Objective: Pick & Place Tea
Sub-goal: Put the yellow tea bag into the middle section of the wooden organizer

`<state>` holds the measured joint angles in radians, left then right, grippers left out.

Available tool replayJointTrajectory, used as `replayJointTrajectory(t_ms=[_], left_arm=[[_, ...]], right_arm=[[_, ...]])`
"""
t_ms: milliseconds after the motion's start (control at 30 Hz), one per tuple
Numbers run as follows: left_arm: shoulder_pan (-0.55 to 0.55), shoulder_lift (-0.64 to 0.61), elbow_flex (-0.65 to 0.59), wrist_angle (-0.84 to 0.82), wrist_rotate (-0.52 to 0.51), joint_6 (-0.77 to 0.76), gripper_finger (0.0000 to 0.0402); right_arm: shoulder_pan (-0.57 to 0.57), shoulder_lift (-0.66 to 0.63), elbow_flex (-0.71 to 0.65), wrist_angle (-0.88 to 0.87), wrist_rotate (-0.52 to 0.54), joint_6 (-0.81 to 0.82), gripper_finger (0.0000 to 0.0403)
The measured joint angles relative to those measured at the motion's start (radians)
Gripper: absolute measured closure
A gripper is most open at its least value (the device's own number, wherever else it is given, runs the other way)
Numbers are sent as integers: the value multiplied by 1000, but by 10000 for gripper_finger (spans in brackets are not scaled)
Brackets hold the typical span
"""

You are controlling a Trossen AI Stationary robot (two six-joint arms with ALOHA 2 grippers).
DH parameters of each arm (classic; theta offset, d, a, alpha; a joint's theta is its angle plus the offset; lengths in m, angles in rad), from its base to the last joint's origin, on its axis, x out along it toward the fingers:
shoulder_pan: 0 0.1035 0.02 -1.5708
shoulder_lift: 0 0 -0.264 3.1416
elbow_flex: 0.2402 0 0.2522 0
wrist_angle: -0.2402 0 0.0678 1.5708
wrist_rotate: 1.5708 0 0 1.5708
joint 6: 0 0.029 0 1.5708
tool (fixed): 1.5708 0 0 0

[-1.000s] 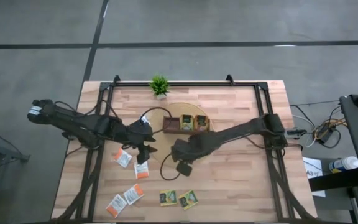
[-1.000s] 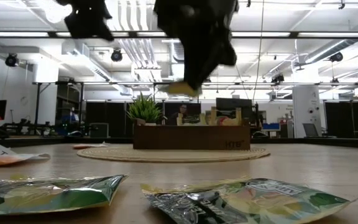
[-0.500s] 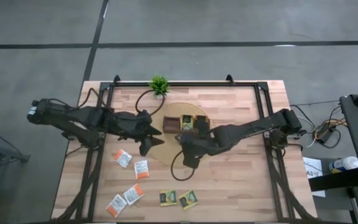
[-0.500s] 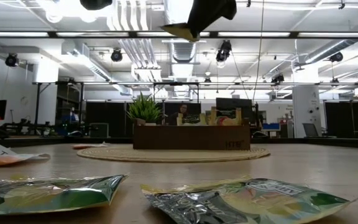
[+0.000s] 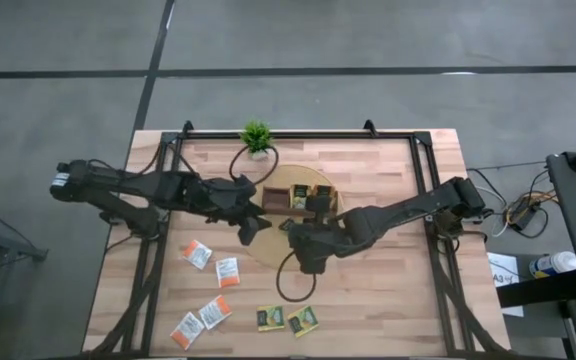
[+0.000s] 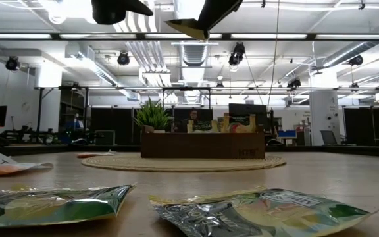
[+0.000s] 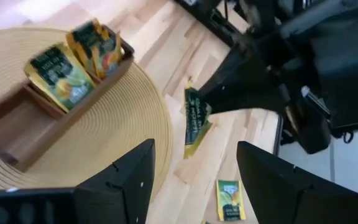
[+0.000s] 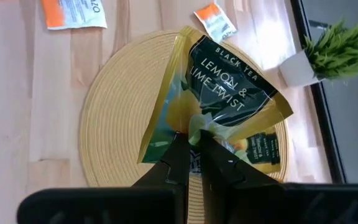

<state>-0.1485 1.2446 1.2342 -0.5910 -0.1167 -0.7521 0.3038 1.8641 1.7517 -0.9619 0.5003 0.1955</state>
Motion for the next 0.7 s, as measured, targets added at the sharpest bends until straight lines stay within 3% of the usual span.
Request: replayJointTrajectory(t_ms=[433, 700], left_arm=[[36, 43, 24, 6, 54, -67, 182], [44, 49, 24, 108, 131, -65, 182]], right_arm=[[0, -1, 95, 2, 26, -172, 385], [-1, -2, 134, 2, 26, -209, 385]])
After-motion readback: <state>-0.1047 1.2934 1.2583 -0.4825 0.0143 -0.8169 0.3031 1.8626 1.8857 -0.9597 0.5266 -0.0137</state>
